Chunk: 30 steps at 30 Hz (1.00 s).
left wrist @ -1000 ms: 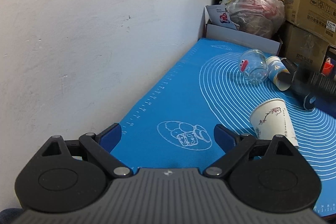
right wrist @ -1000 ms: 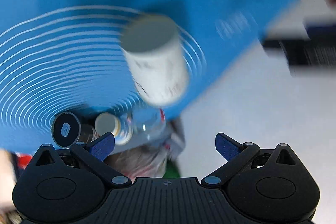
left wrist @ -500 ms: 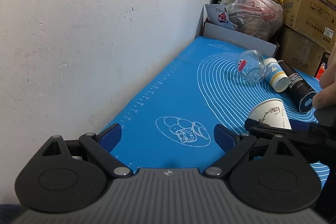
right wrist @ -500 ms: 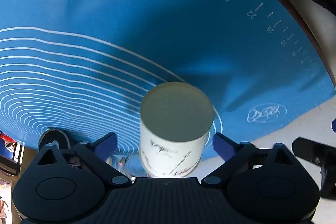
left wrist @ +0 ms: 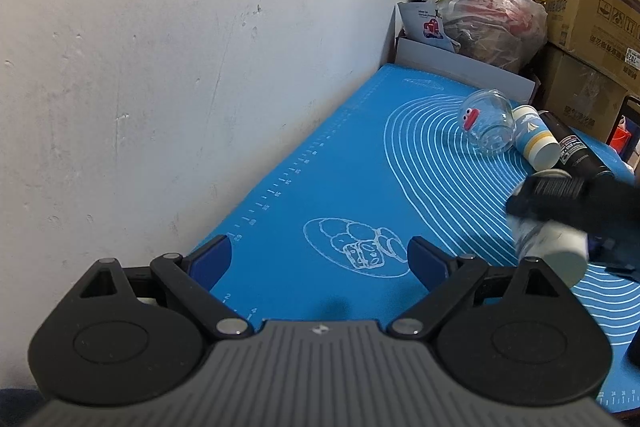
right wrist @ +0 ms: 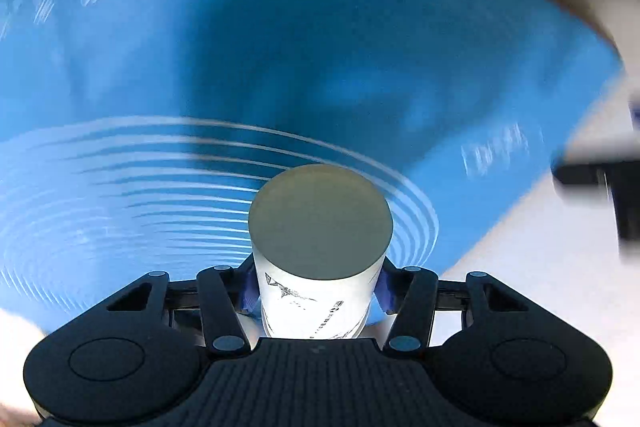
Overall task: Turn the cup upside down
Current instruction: 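Close the right gripper on the cup body and lift it, then rotate the right gripper to turn the cup rim-down and lower it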
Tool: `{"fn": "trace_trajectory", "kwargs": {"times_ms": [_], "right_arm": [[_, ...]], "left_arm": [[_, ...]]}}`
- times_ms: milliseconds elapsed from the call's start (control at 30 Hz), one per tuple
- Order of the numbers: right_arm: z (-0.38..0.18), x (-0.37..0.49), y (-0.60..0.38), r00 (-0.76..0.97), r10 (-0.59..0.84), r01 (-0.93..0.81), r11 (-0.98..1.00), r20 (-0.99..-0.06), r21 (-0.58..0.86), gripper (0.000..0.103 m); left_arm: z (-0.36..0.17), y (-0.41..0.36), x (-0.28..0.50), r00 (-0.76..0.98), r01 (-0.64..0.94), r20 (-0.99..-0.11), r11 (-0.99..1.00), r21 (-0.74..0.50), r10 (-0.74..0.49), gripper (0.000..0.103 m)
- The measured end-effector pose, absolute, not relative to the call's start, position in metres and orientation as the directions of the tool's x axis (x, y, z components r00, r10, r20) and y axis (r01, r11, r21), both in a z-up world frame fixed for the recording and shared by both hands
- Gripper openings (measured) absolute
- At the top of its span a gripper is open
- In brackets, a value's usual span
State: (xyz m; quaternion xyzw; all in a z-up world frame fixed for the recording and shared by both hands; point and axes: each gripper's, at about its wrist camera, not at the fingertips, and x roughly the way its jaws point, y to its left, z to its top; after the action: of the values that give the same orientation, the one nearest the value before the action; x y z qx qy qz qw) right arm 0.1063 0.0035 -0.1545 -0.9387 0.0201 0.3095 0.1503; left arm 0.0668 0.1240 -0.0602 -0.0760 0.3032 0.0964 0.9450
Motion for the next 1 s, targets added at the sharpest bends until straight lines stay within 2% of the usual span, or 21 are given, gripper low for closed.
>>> {"fn": "trace_trajectory", "kwargs": {"times_ms": [100,267,367,467,600,767,900,1000], "right_arm": [[-0.136,0.114,0.017,0.790,0.008,-0.330,-0.837,-0.613,-0.437,0.051],[-0.090,0.135,0.022,0.722,-0.019,-0.635,-0.416,-0.691,-0.651,0.051],[-0.074,0.143,0.006,0.670,0.026,-0.736,-0.110,-0.742,-0.668,0.051],[-0.063,0.156,-0.010,0.614,0.091,-0.784,0.180,-0.784,-0.594,0.051],[-0.053,0.169,-0.043,0.593,0.192,-0.742,0.505,-0.782,-0.440,0.051],[-0.039,0.163,-0.084,0.658,0.287,-0.570,0.794,-0.696,-0.212,0.051],[-0.039,0.146,-0.112,0.759,0.243,-0.370,0.924,-0.604,-0.094,0.051],[-0.050,0.144,-0.119,0.788,0.187,-0.245,0.969,-0.587,-0.020,0.051]], "left_arm": [[-0.061,0.125,0.068,0.796,-0.230,-0.589,0.970,-0.083,0.138,0.094],[-0.063,0.122,0.070,0.797,-0.225,-0.588,0.971,-0.074,0.140,0.094],[-0.064,0.121,0.070,0.799,-0.217,-0.586,0.973,-0.074,0.134,0.094],[-0.066,0.119,0.071,0.797,-0.213,-0.589,0.975,-0.068,0.133,0.094],[-0.067,0.116,0.072,0.798,-0.208,-0.587,0.976,-0.063,0.132,0.094],[-0.069,0.111,0.073,0.789,-0.199,-0.600,0.979,-0.045,0.133,0.094],[-0.070,0.109,0.074,0.790,-0.190,-0.602,0.980,-0.056,0.119,0.094],[-0.072,0.106,0.076,0.788,-0.183,-0.606,0.981,-0.063,0.108,0.094]]}}
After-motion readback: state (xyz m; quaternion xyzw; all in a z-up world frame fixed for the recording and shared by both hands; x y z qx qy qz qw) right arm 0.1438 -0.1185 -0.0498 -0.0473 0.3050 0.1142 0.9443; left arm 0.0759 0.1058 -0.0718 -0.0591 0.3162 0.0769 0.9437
